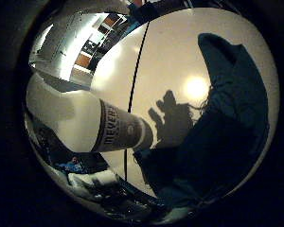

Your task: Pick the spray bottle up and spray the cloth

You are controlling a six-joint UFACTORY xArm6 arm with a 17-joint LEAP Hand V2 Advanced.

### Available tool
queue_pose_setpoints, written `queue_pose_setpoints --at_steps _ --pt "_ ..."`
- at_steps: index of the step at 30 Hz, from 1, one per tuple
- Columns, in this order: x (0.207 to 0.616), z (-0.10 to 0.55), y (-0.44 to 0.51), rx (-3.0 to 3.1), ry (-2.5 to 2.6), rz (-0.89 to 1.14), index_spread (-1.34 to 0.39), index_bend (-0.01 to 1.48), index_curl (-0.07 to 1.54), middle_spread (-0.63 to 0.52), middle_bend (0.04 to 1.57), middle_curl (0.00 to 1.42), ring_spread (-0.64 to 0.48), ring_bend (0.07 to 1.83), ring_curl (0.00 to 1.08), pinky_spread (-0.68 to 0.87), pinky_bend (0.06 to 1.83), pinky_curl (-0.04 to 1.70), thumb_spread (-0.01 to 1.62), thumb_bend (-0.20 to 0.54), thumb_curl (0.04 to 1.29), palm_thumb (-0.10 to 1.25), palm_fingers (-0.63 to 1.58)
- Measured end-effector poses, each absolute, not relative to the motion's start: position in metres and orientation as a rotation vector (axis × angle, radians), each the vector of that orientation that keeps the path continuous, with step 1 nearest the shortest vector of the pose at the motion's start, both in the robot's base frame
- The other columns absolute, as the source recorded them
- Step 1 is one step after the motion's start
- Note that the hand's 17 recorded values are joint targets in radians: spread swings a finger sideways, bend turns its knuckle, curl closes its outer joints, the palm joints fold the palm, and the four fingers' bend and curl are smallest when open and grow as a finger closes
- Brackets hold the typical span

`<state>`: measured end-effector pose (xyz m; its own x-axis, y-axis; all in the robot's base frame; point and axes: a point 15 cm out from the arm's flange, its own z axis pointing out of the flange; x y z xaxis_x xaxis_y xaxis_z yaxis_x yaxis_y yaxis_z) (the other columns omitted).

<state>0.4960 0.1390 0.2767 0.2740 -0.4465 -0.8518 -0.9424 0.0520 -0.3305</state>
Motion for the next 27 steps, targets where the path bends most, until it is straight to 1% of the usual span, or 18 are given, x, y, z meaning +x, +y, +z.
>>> queue_pose_setpoints --at_steps 7,19,27 --pt "0.510 0.282 0.136 -1.552 1.333 0.624 -0.26 0.17 0.31 0.04 0.22 0.37 0.10 0.48 0.27 0.42 0.86 0.00 0.99 -0.026 0.37 0.70 0.18" --pt "0.501 0.254 0.138 -1.585 1.350 0.664 -0.26 0.16 0.31 0.04 0.21 0.36 0.10 0.49 0.27 0.41 0.87 0.00 0.99 -0.026 0.37 0.70 0.18" --pt "0.499 0.250 0.139 -1.602 1.331 0.657 -0.26 0.17 0.31 0.04 0.21 0.37 0.08 0.49 0.27 0.41 0.88 0.00 0.99 -0.026 0.37 0.70 0.17"
